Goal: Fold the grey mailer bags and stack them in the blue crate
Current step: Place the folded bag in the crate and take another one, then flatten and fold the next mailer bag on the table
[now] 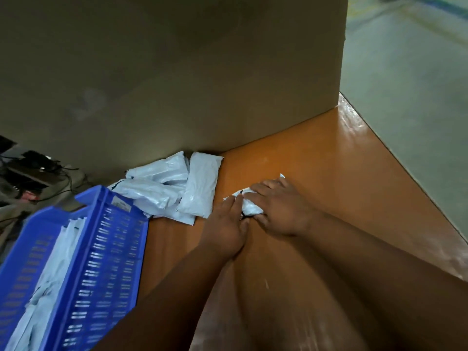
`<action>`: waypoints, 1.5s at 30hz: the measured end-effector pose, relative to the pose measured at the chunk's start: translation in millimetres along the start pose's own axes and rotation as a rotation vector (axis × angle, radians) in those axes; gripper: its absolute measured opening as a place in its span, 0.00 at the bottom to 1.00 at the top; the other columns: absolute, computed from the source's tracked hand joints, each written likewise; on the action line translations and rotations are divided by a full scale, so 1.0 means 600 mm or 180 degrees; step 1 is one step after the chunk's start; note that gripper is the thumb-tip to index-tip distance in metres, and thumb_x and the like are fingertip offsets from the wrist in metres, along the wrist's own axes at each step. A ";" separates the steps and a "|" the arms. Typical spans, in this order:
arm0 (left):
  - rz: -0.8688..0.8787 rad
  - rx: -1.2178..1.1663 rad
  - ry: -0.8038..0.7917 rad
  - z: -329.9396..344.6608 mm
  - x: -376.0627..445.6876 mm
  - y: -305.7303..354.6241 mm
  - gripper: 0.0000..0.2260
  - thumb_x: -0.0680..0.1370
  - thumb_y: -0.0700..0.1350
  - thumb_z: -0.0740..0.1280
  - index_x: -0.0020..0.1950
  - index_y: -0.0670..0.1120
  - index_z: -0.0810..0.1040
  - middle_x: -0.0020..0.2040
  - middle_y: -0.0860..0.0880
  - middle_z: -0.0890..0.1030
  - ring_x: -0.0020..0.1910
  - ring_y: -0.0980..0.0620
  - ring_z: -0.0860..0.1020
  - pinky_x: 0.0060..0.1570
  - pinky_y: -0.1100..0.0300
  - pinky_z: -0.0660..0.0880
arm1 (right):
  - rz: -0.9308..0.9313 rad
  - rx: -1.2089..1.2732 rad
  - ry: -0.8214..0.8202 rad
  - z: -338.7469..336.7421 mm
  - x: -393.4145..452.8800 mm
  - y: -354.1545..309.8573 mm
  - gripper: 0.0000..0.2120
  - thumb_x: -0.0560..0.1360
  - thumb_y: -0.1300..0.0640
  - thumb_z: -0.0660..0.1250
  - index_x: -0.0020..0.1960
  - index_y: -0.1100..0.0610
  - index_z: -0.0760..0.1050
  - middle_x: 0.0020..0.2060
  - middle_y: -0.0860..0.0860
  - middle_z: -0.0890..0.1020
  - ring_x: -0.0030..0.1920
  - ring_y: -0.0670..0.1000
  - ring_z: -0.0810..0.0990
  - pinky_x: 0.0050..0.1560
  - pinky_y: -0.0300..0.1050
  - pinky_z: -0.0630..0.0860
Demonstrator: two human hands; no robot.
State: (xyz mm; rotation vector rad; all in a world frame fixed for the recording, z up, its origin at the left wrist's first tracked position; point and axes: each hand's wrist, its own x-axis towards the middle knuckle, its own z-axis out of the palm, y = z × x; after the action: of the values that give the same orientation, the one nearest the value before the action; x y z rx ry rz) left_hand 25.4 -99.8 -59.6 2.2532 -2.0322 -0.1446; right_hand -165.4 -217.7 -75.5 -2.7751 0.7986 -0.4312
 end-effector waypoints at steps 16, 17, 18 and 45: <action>0.0555 -0.0800 0.0762 -0.020 -0.409 -0.008 0.26 0.69 0.44 0.68 0.68 0.52 0.76 0.59 0.51 0.82 0.56 0.49 0.79 0.57 0.51 0.78 | -0.0009 0.0747 -0.0602 -0.070 -0.288 -0.282 0.29 0.70 0.47 0.66 0.70 0.46 0.69 0.62 0.45 0.75 0.59 0.49 0.77 0.58 0.46 0.75; 0.0427 -0.1137 0.0789 -0.031 -0.429 -0.006 0.22 0.71 0.46 0.67 0.66 0.55 0.76 0.57 0.53 0.82 0.54 0.52 0.80 0.55 0.54 0.78 | 0.0103 0.0833 -0.0538 -0.078 -0.299 -0.296 0.29 0.71 0.45 0.65 0.72 0.45 0.69 0.62 0.44 0.79 0.58 0.48 0.79 0.56 0.43 0.75; 0.0238 -0.1593 0.0766 -0.043 -0.444 -0.005 0.18 0.73 0.47 0.67 0.63 0.57 0.76 0.55 0.56 0.83 0.52 0.55 0.80 0.52 0.55 0.78 | 0.0250 0.0923 -0.0456 -0.088 -0.306 -0.306 0.29 0.72 0.44 0.65 0.73 0.45 0.70 0.61 0.44 0.81 0.56 0.47 0.80 0.54 0.40 0.74; 0.0411 -0.0003 0.0166 0.052 -0.496 -0.002 0.33 0.85 0.68 0.44 0.87 0.53 0.53 0.87 0.47 0.52 0.86 0.47 0.49 0.82 0.38 0.53 | 0.0481 -0.0859 -0.0578 0.032 -0.361 -0.418 0.34 0.85 0.33 0.43 0.87 0.47 0.47 0.86 0.53 0.50 0.85 0.59 0.46 0.80 0.71 0.52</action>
State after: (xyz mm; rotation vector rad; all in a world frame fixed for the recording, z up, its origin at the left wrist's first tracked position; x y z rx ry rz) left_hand -8.6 195.8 -90.3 2.0940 -2.1418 -0.0755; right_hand -213.5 111.0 -68.1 -2.9115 1.0815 -0.0447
